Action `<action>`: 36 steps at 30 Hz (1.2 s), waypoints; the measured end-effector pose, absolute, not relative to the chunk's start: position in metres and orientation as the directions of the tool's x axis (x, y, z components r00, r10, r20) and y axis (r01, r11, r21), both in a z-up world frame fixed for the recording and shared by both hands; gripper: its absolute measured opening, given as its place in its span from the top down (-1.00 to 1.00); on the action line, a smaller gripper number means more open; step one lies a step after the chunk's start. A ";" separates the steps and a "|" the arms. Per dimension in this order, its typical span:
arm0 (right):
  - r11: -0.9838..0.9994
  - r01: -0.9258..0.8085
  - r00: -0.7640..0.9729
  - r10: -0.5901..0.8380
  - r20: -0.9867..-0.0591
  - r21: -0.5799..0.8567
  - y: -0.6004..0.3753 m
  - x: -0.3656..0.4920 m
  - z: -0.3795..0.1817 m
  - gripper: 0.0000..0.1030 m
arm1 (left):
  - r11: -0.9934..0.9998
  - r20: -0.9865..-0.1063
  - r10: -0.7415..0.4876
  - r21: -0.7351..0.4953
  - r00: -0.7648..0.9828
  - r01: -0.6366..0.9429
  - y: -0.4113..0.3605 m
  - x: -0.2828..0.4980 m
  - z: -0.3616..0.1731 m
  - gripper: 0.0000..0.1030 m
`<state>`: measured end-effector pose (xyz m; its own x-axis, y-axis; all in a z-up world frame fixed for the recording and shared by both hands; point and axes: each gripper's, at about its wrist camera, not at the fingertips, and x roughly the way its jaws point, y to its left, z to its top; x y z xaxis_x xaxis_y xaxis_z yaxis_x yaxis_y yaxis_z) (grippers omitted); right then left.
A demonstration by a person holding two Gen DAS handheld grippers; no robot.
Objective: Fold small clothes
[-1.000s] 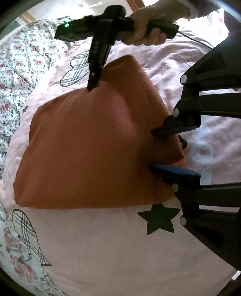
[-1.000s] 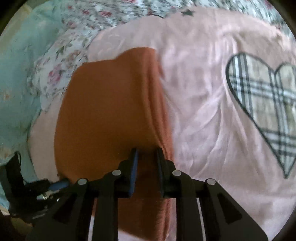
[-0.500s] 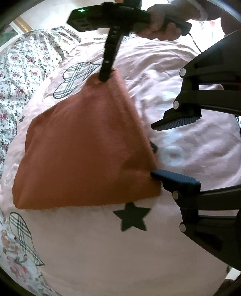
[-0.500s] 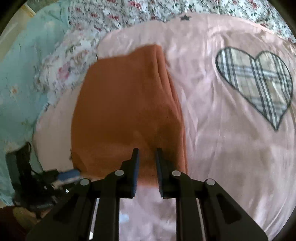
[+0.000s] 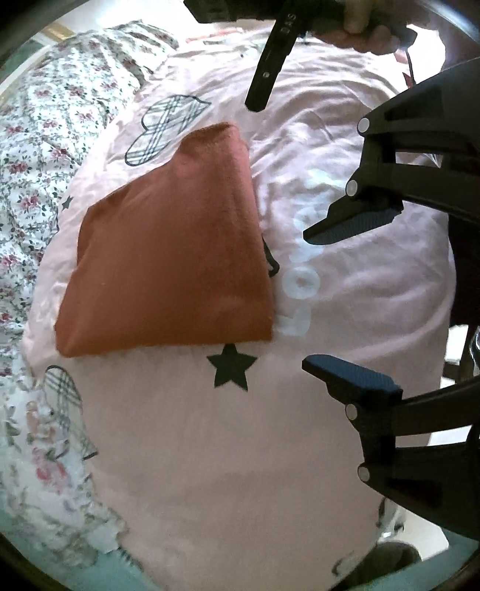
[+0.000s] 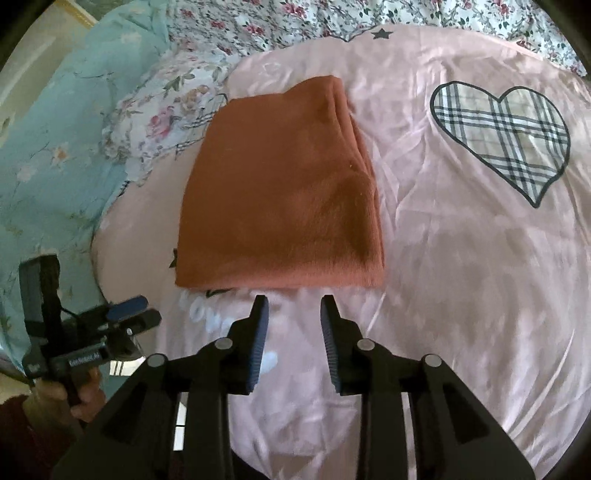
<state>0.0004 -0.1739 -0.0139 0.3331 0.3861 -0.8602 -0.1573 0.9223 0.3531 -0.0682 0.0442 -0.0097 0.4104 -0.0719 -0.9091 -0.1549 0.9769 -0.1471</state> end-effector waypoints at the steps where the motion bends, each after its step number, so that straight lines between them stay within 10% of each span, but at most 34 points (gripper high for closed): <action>1: 0.921 -0.161 0.336 0.390 -0.857 0.356 -0.175 -0.002 -0.013 0.41 | 0.979 -0.906 -0.046 -0.124 0.420 -0.160 0.042 -0.072 -0.005 -0.32; 30: 0.927 0.000 0.376 0.347 -0.859 0.375 -0.184 0.226 -0.054 0.17 | 0.940 -0.894 -0.133 -0.251 0.427 -0.232 0.106 0.122 -0.033 -0.46; 31: 0.924 -0.001 0.361 0.357 -0.862 0.382 -0.182 0.231 -0.059 0.19 | 0.936 -0.896 -0.134 -0.255 0.424 -0.243 0.111 0.130 -0.038 -0.41; 32: 0.920 -0.011 0.356 0.370 -0.858 0.392 -0.180 0.233 -0.060 0.67 | 0.934 -0.893 -0.137 -0.260 0.428 -0.245 0.114 0.136 -0.040 -0.38; 36: 0.916 -0.086 0.463 0.386 -0.798 0.393 -0.172 0.223 -0.032 0.77 | 0.945 -0.889 -0.118 -0.237 0.441 -0.226 0.117 0.152 -0.043 -0.17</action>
<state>0.2232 -0.1720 -0.0321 0.4631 0.3857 -0.7980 -0.0860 0.9157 0.3927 0.1518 0.1166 -0.0425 0.4415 -0.1179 -0.8895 -0.2258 0.9448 -0.2373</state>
